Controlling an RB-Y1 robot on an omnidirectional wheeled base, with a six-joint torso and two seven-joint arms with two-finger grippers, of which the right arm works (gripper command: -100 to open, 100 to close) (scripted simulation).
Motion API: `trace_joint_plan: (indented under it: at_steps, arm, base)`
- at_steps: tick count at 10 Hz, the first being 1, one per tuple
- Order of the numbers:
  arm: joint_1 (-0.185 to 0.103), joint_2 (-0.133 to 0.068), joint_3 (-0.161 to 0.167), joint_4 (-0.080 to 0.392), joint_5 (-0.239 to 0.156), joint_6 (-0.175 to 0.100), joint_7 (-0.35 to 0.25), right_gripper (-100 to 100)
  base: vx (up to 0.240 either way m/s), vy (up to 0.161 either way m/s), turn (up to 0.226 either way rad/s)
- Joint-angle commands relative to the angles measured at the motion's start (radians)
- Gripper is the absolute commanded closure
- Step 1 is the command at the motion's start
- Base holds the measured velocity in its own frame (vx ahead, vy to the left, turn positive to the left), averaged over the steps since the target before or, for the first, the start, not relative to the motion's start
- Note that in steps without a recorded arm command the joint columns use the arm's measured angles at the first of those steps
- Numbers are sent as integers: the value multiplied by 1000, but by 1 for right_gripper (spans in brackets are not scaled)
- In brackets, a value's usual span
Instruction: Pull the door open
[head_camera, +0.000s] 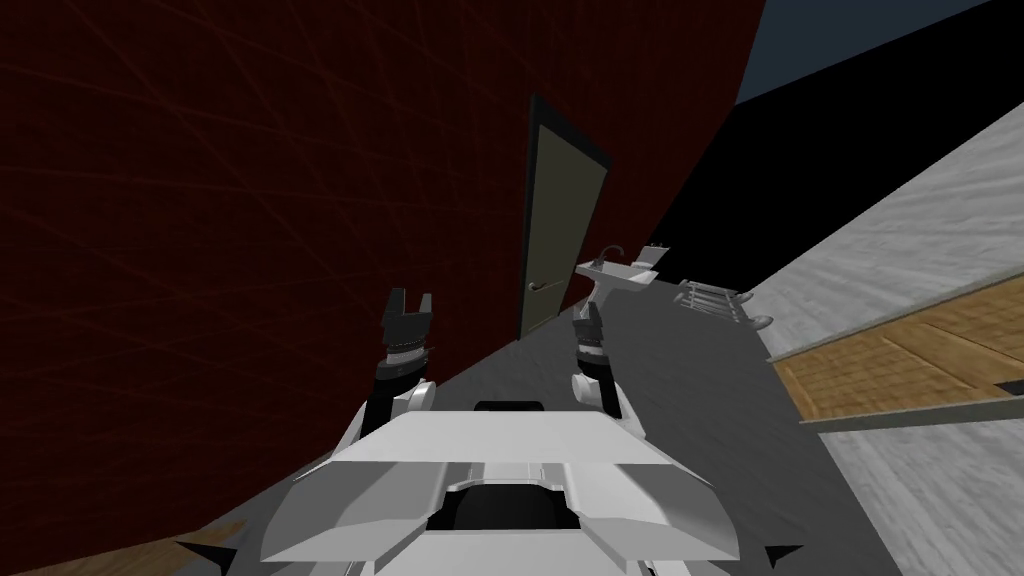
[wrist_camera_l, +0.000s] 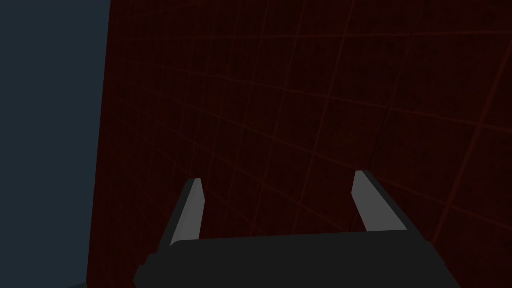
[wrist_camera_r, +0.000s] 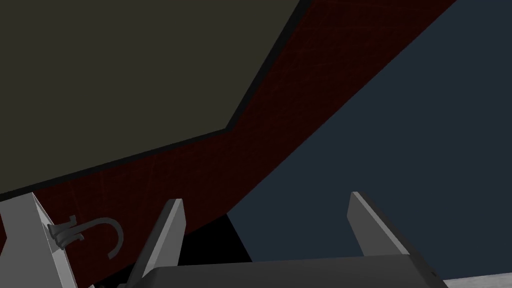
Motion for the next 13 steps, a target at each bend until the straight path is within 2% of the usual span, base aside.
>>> trace_joint_plan:
  at_steps: [1,4,5,8,9,10,11,13]
  arm:
    - [-20,-5,3,43,0,-1,2,-100]
    - [-70,-23,5,141,-5,-5,0,-100]
    - [-70,-23,5,148,-5,-5,0,-100]
    - [-122,-42,7,244,-10,-9,-2,-100]
    - [-122,-42,7,260,-10,-9,-2,-100]
    - [-140,-49,7,291,-12,-11,-3,-100]
    - [-140,-49,7,299,-12,-11,-3,-100]
    - [-176,-61,9,366,-16,-14,-5,-100]
  base:
    - [50,-66,73]
    - [65,-103,173]
    - [52,-98,55]
    - [53,-84,151]
    - [50,-78,70]
    - [54,-67,99]
    - [31,-58,67]
    - [39,-79,150]
